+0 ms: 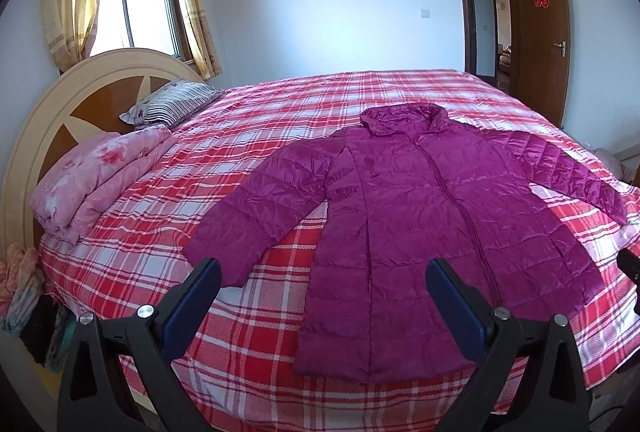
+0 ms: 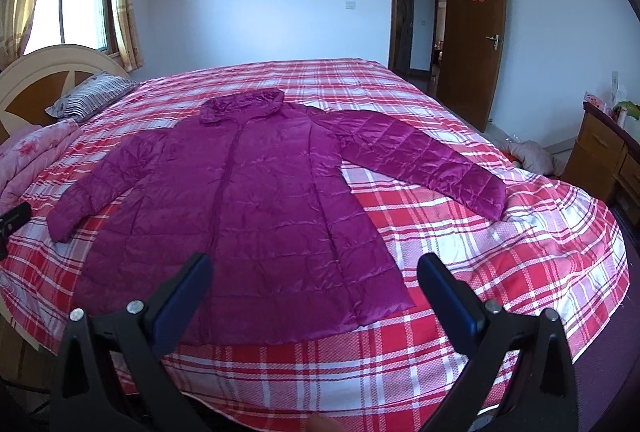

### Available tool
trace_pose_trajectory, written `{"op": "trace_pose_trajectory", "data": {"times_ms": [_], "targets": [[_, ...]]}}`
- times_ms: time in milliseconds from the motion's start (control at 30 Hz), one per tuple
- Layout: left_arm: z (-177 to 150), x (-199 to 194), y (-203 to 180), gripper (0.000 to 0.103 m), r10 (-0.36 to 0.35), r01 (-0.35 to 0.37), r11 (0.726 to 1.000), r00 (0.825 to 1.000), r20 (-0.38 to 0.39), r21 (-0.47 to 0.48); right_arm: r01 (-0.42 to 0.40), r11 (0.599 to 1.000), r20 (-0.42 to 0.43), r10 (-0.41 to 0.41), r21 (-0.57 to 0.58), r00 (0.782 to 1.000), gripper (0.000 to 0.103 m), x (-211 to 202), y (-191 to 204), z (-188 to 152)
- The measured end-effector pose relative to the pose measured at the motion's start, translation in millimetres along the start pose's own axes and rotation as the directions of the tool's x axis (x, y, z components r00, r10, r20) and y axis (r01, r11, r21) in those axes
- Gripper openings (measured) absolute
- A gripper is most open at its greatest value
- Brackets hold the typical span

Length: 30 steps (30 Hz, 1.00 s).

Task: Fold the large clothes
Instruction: 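Grasp the jacket sleeve nearest the right gripper with the right gripper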

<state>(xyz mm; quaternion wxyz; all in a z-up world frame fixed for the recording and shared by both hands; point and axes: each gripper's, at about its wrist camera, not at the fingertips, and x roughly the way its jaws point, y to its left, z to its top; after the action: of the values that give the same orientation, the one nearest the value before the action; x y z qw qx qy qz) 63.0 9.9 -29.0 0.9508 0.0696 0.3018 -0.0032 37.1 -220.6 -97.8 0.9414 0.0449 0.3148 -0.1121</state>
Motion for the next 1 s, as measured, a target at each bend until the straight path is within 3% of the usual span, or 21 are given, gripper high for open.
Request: {"op": "trace_pose_trajectory", "data": {"times_ms": [333,500,733,1000], "targets": [[19.7,69.8,-24.9,0.102,-0.022,0.023,0.998,1.0,-0.009,0.055,0.134,0.991,-0.026,-0.133,0.02,0.991,0.103,72.6,-58.4,7.1],[30.8,125.4,-39.4,0.102,0.001,0.0,0.999,1.0,-0.017,0.054,0.189,0.977,-0.068,-0.183,0.099,0.981,0.103,109.6,-115.6,19.6],[33.0,199.6,-49.5,0.102,0.041,-0.038,0.999,0.994,-0.098,0.033,0.3,0.931,-0.137,-0.276,0.206,0.951,0.098,148.8,-194.1,46.7],[31.3,248.8,-51.5,0.102,0.121,-0.114,0.992,0.985,-0.125,0.059,0.366,0.904,-0.261,-0.308,0.218,0.915,0.086,200.3,-234.1,60.5]]}}
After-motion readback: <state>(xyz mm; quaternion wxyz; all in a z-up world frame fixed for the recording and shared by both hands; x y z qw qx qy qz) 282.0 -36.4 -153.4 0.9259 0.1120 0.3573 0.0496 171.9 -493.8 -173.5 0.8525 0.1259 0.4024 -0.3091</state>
